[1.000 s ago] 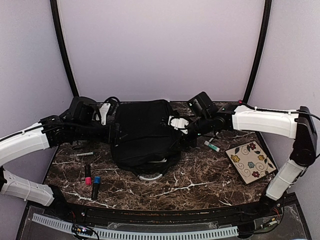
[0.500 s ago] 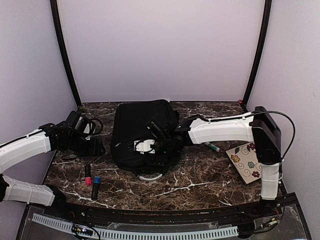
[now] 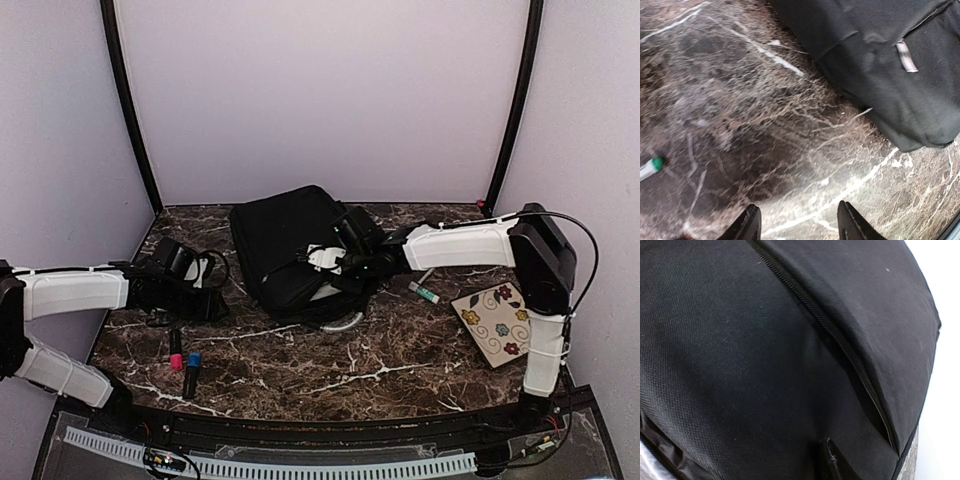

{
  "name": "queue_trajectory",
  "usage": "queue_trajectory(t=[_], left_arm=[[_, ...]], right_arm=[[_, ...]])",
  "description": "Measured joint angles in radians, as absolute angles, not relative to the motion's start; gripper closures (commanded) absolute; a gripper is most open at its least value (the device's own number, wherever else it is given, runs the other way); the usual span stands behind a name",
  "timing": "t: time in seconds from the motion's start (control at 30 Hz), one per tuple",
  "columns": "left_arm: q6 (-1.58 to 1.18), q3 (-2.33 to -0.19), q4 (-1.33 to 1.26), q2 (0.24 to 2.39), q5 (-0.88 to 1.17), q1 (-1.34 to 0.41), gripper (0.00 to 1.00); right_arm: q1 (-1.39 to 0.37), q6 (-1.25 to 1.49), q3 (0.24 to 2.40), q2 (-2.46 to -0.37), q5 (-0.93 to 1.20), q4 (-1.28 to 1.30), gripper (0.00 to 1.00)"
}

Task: Pack the student bag
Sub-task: Move the student bag to the center of the board, then grab the largest pocket of the student bag.

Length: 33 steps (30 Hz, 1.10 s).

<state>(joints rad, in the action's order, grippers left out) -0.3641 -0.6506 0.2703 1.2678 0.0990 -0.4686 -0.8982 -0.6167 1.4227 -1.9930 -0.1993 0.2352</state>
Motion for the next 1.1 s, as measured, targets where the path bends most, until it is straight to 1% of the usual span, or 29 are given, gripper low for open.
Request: queue_trajectory(t=[0.1, 0.17, 0.37, 0.43, 0.5, 0.53, 0.6, 0.73, 0.8, 0.93, 1.0, 1.1], left_arm=[[-0.353, -0.625, 0.168, 1.317, 0.146, -0.469, 0.5], [-0.35, -0.604, 0.092, 1.34, 0.196, -0.469, 0.5], [-0.347, -0.575, -0.091, 1.369, 0.299, -0.477, 0.5], [-0.343, -0.575, -0.145, 1.392, 0.318, -0.483, 0.5], [-0.337, -0.575, -0.179, 1.427, 0.325, -0.491, 0.53], [-0.333, -0.575, -0.192, 1.449, 0.326, -0.496, 0.56], [-0.324, -0.575, -0.21, 1.487, 0.326, -0.506, 0.6], [-0.309, -0.575, -0.243, 1.548, 0.324, -0.519, 0.61], [-0.306, -0.575, -0.259, 1.567, 0.32, -0.522, 0.59], [-0.298, -0.575, -0.296, 1.589, 0.311, -0.526, 0.59], [-0.294, -0.576, -0.312, 1.6, 0.309, -0.526, 0.61], [-0.278, -0.592, -0.337, 1.629, 0.307, -0.527, 0.71]], right_arm=[[-0.849, -0.627, 1.357, -1.92, -0.108, 0.241, 0.65], [-0.849, -0.628, 1.327, -1.87, -0.036, 0.272, 0.65], [-0.862, -0.619, 1.327, -1.842, 0.077, 0.347, 0.67], [-0.859, -0.616, 1.327, -1.842, 0.12, 0.368, 0.69], [-0.855, -0.612, 1.327, -1.842, 0.161, 0.384, 0.73], [-0.852, -0.612, 1.328, -1.842, 0.183, 0.397, 0.74], [-0.846, -0.612, 1.338, -1.842, 0.231, 0.435, 0.74], [-0.817, -0.612, 1.375, -1.842, 0.324, 0.488, 0.74], [-0.804, -0.612, 1.386, -1.842, 0.351, 0.5, 0.72], [-0.794, -0.609, 1.395, -1.842, 0.378, 0.524, 0.62], [-0.794, -0.607, 1.395, -1.842, 0.385, 0.529, 0.59], [-0.793, -0.605, 1.395, -1.842, 0.388, 0.532, 0.57]])
